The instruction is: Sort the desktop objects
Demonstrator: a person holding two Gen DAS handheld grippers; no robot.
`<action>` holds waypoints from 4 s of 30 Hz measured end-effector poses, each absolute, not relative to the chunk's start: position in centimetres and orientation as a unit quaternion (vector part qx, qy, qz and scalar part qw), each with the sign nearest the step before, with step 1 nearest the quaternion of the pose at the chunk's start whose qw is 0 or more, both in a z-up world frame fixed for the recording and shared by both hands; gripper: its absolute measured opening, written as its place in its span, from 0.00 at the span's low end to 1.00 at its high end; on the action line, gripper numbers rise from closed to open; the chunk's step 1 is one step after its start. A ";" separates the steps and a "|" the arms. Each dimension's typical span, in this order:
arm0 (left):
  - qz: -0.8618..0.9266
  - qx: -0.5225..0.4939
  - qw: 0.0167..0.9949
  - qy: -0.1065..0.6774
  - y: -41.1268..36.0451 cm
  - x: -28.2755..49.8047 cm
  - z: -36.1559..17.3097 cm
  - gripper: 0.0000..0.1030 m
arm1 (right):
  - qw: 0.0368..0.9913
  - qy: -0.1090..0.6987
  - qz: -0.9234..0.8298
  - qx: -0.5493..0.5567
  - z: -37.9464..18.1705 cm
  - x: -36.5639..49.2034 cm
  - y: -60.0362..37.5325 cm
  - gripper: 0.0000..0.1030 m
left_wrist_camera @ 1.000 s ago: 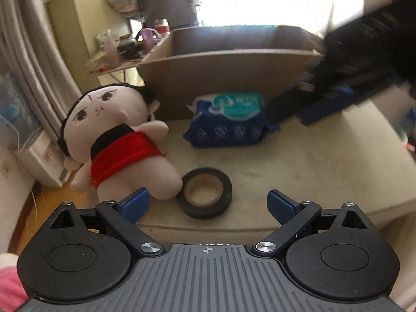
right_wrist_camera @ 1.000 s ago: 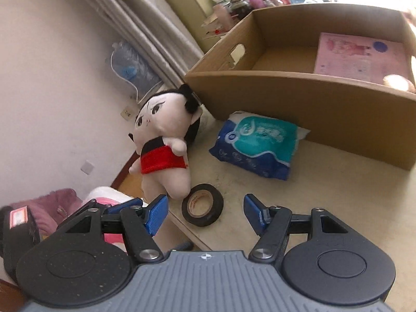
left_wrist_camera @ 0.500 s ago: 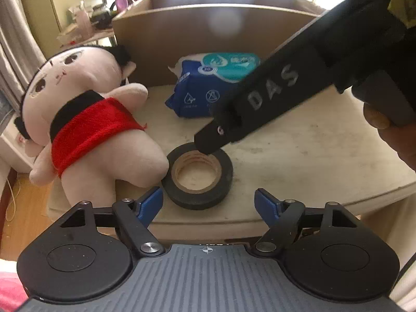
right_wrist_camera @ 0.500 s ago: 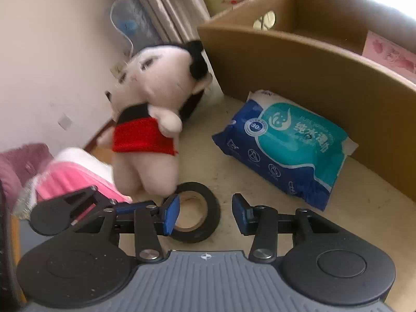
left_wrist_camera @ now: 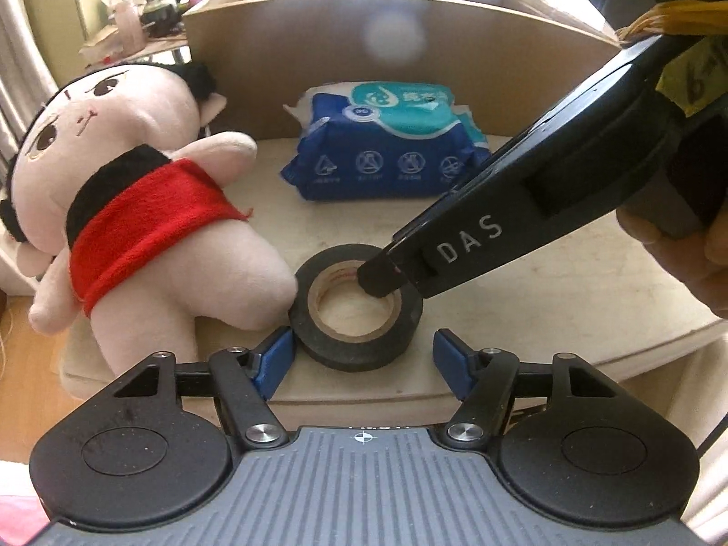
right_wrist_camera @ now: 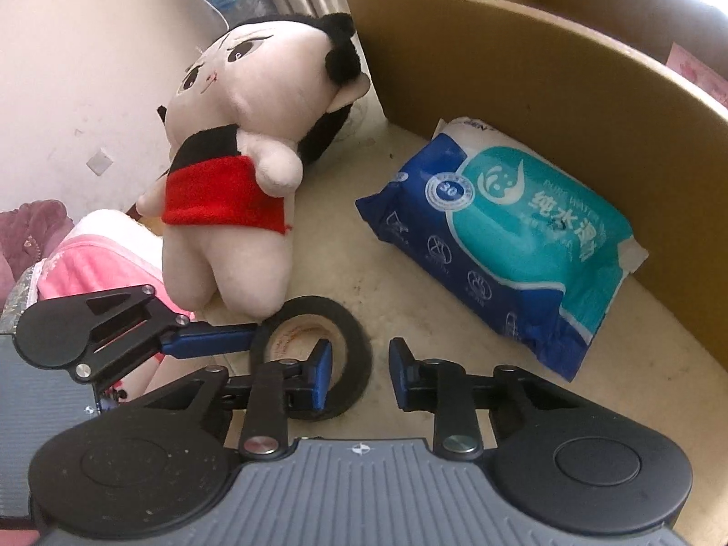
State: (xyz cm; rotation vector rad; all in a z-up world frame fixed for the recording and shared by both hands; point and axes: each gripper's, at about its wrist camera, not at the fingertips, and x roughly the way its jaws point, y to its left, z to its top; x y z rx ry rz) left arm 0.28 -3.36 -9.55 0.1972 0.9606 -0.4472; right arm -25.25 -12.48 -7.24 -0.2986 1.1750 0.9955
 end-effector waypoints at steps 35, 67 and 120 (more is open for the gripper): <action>-0.086 0.247 0.882 0.393 3.8 -3.3 -1.6 0.94 | 0.779 0.514 0.356 0.042 -5.2 -25.3 -27.2 0.30; -0.243 0.008 0.917 0.316 -3.2 -3.7 -5.2 1.00 | 0.787 0.505 0.354 0.011 -6.1 -26.4 -24.8 0.42; -0.301 0.111 0.876 0.360 -7.7 -2.5 -10.4 0.60 | 0.777 0.486 0.374 -0.143 -6.6 -26.8 -19.2 0.27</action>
